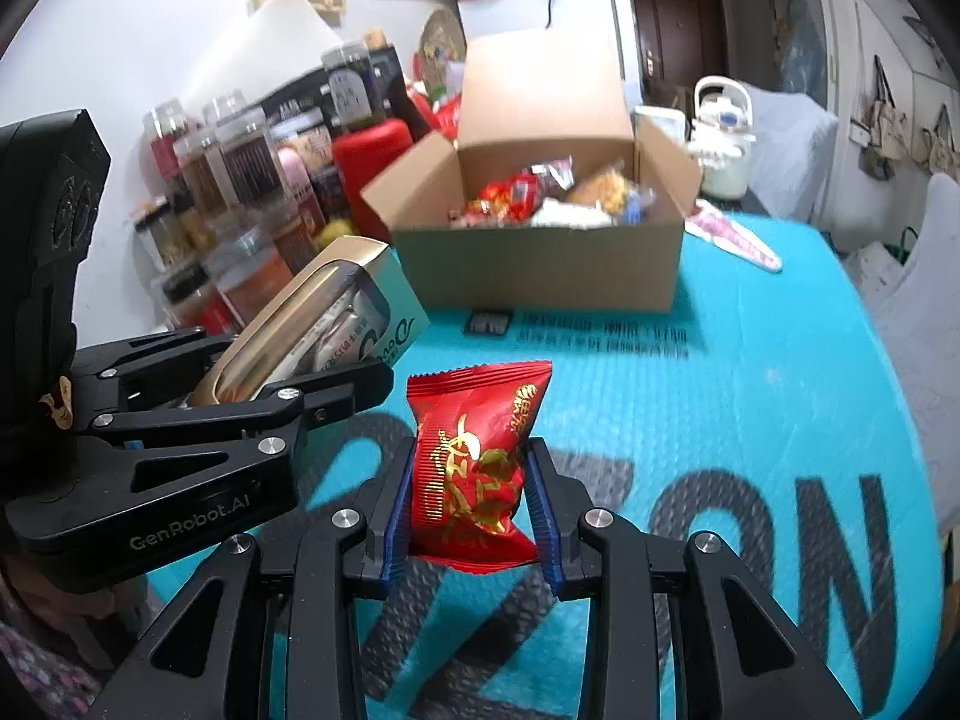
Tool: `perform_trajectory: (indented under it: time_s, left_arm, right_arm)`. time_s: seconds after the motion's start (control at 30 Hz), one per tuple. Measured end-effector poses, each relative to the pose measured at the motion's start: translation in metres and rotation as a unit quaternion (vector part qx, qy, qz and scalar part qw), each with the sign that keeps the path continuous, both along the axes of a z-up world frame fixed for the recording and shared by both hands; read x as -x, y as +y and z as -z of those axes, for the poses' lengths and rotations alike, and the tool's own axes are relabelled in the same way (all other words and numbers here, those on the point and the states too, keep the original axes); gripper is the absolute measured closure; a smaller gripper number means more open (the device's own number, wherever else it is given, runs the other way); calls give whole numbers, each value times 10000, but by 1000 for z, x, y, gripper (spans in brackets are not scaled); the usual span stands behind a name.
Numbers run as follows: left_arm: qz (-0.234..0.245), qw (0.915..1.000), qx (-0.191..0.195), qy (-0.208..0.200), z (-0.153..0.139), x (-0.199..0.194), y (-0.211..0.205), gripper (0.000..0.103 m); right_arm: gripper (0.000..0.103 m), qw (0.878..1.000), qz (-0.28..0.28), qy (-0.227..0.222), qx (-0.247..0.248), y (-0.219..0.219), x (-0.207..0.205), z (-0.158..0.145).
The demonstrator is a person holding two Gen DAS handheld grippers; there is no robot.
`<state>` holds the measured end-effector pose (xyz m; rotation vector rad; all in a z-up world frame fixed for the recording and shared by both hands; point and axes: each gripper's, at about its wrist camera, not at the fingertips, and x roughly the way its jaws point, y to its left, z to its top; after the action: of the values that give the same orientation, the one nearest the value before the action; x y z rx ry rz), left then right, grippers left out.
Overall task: Organize snacks
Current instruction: 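Lift the gold box and red candy over the box with both tools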
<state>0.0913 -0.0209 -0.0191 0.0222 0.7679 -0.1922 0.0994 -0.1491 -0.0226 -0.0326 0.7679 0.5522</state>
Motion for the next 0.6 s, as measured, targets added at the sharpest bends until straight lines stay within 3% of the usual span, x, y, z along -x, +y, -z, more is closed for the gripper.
perform_trajectory:
  time_s: [0.4, 0.6]
  left_arm:
    - [-6, 9960, 33, -893, -65, -17, 2, 67]
    - [-13, 9927, 41, -1206, -88, -43, 6, 67]
  right_arm:
    - [69, 9966, -80, -793, -214, 0, -23, -62]
    - [69, 9926, -125, -1209, -43, 5, -49, -91]
